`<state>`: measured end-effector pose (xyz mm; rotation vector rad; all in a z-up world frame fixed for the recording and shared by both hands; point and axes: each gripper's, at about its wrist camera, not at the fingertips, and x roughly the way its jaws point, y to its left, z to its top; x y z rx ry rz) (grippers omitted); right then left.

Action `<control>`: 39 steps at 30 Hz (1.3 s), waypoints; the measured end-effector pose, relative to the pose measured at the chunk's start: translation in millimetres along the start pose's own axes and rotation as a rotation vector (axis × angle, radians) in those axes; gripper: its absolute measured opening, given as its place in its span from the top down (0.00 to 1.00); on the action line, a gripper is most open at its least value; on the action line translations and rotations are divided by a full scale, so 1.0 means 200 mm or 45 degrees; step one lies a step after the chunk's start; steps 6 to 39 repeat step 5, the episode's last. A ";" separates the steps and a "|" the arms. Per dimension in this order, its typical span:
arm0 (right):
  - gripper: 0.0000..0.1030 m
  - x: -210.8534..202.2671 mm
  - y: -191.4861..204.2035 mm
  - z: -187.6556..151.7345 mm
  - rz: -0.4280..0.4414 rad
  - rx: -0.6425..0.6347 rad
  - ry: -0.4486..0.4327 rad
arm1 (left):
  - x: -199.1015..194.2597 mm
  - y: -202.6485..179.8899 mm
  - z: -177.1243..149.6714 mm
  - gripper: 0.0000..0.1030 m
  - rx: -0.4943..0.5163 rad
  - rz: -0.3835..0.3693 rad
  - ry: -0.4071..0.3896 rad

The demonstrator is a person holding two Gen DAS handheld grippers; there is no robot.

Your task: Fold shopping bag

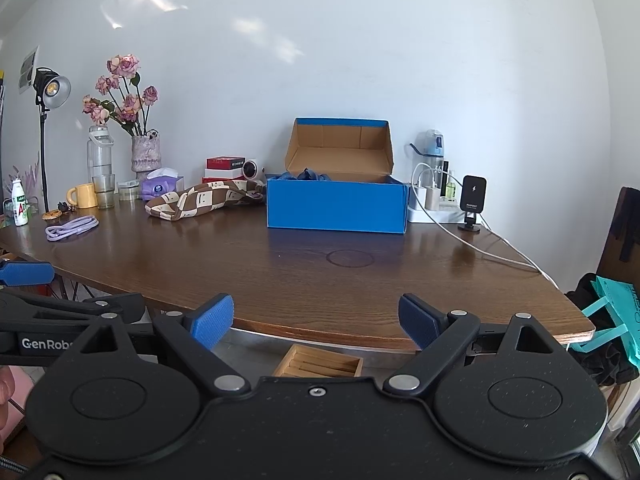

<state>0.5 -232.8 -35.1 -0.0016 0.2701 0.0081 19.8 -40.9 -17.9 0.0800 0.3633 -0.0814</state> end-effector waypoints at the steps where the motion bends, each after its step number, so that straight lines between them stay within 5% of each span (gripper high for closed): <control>1: 0.11 0.00 -0.01 0.00 0.002 -0.001 -0.001 | 0.00 0.00 0.00 0.00 0.000 0.000 0.000; 39: 0.11 -0.01 0.01 -0.01 0.001 0.000 -0.002 | 0.00 0.01 0.00 0.00 -0.002 -0.002 0.003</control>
